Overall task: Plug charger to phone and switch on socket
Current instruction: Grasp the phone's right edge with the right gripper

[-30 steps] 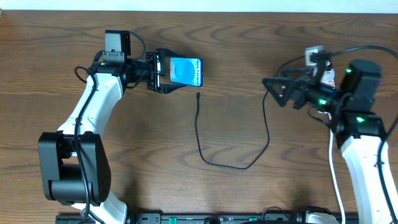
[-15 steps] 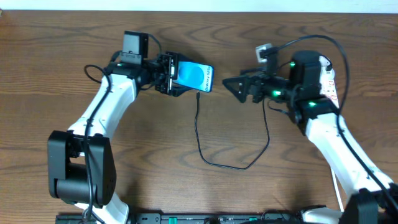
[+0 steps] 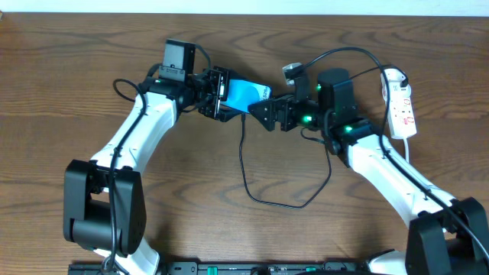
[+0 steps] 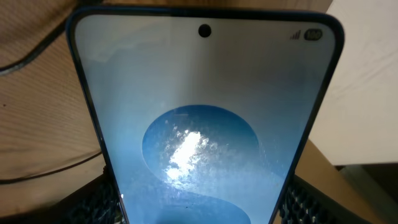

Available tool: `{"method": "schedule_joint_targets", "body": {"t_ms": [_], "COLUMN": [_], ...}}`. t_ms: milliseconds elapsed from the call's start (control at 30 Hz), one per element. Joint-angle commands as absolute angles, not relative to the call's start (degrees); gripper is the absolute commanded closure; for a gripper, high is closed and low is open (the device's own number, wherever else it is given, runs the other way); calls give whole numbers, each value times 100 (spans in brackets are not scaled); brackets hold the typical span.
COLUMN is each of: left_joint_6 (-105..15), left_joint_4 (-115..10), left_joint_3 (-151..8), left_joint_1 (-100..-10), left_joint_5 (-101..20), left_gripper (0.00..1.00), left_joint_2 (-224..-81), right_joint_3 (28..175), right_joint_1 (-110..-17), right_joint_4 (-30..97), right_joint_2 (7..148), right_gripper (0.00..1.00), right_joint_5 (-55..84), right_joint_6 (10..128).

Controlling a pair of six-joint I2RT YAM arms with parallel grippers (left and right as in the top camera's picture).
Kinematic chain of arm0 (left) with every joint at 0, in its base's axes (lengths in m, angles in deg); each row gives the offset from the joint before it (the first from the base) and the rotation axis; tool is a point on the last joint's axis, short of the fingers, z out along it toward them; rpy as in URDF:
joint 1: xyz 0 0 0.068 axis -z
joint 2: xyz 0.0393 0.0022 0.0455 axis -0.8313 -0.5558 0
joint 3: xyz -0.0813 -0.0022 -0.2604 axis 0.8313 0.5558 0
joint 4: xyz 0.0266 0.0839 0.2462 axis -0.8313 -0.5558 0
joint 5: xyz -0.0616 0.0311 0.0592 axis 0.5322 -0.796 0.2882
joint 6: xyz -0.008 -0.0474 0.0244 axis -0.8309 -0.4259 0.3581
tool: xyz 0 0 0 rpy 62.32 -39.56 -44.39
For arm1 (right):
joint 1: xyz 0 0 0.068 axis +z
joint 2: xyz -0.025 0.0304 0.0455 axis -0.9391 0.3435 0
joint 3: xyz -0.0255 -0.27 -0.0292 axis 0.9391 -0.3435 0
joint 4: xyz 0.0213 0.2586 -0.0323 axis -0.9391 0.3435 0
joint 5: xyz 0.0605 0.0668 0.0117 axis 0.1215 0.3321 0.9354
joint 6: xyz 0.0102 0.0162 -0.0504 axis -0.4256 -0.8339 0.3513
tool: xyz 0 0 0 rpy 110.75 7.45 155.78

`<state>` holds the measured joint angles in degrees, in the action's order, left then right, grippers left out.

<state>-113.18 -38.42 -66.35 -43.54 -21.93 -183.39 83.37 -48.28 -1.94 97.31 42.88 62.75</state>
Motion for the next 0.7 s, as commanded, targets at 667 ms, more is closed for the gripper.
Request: {"method": "schedule_joint_targets", "body": {"t_ms": [667], "left_joint_6": [-11203], "left_joint_4": [-3842], "left_joint_3": [-6696], "left_joint_1": [-4068], "left_joint_5": [-2163], "left_gripper": [40], "left_joint_2": [-18237], "right_joint_3": [8435], "right_joint_1": [-4616], "right_joint_4": [-631], "right_joint_2": [10181], "right_gripper": [42], "right_joint_5": [3663], "right_joint_6": [6171]}}
